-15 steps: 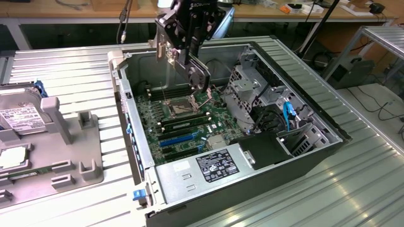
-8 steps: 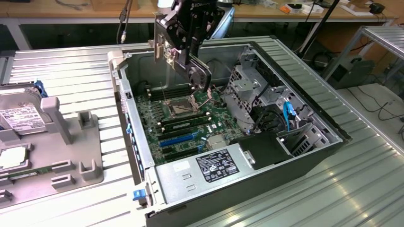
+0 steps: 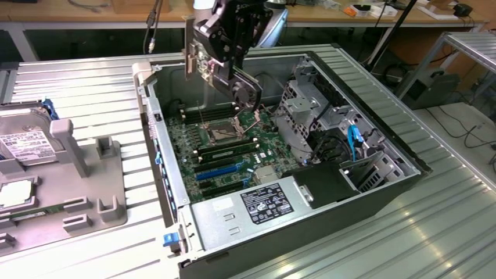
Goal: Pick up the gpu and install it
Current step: 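Insert the gpu into the slot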
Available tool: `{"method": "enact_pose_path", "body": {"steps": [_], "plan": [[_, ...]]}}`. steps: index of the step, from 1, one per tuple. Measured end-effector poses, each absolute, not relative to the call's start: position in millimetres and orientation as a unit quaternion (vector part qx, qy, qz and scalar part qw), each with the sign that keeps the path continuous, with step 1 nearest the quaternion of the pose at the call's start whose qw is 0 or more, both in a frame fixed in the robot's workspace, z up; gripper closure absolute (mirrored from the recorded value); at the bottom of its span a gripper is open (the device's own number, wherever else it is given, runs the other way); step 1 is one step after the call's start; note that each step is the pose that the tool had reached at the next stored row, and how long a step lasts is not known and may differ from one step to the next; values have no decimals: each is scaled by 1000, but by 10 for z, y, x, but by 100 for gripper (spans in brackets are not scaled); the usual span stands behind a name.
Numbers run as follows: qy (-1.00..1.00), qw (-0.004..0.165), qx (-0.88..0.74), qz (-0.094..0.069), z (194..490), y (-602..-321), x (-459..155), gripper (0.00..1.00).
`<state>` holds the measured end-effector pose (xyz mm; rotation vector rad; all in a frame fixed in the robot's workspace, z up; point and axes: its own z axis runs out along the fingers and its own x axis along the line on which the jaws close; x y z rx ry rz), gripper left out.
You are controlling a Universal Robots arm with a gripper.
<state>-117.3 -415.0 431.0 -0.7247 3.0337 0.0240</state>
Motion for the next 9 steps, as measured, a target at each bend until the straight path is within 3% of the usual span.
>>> {"method": "enact_pose_path", "body": {"steps": [9], "plan": [[962,11,-273,8,4310,-4150,-1173,73]]}}
